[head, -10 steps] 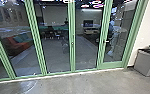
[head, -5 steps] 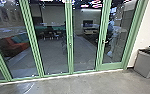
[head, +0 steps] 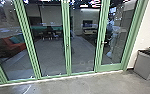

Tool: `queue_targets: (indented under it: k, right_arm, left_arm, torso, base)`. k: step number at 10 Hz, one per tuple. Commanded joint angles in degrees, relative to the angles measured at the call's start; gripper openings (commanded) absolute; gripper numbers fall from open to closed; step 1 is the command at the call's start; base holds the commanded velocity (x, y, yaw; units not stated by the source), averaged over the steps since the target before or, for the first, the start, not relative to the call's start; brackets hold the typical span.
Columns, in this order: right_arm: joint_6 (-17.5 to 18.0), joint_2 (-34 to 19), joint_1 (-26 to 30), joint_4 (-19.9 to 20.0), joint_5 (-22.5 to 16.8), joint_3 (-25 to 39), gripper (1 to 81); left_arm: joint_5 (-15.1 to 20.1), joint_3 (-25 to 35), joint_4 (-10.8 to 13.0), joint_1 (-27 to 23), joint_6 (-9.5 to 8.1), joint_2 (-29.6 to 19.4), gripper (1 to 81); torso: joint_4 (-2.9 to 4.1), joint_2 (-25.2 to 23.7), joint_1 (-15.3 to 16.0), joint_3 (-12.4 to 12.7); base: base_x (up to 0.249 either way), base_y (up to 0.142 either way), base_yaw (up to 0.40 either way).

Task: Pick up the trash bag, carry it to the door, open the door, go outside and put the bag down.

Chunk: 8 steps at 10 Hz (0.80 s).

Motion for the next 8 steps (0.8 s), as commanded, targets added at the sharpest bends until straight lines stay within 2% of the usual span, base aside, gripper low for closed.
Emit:
queue_targets:
  k: [1,8]
  right_arm:
    - [-0.31,0.57,2.40,-0.42,-3.65,0.51,81.1]
    - [-0.31,0.57,2.39,-0.42,-3.65,0.51,81.1]
  left_arm:
    - [4.11,0.19,0.29,-2.77,0.58,-0.06,1.0]
    - [4.11,0.19,0.29,-2.77,0.58,-0.06,1.0]
  torso:
    - [0.00,0.00,0.00,0.00]
    - [0.00,0.00,0.00,0.00]
  base:
    - [0.145,-0.119,0.000]
    - [0.147,-0.132,0.000]
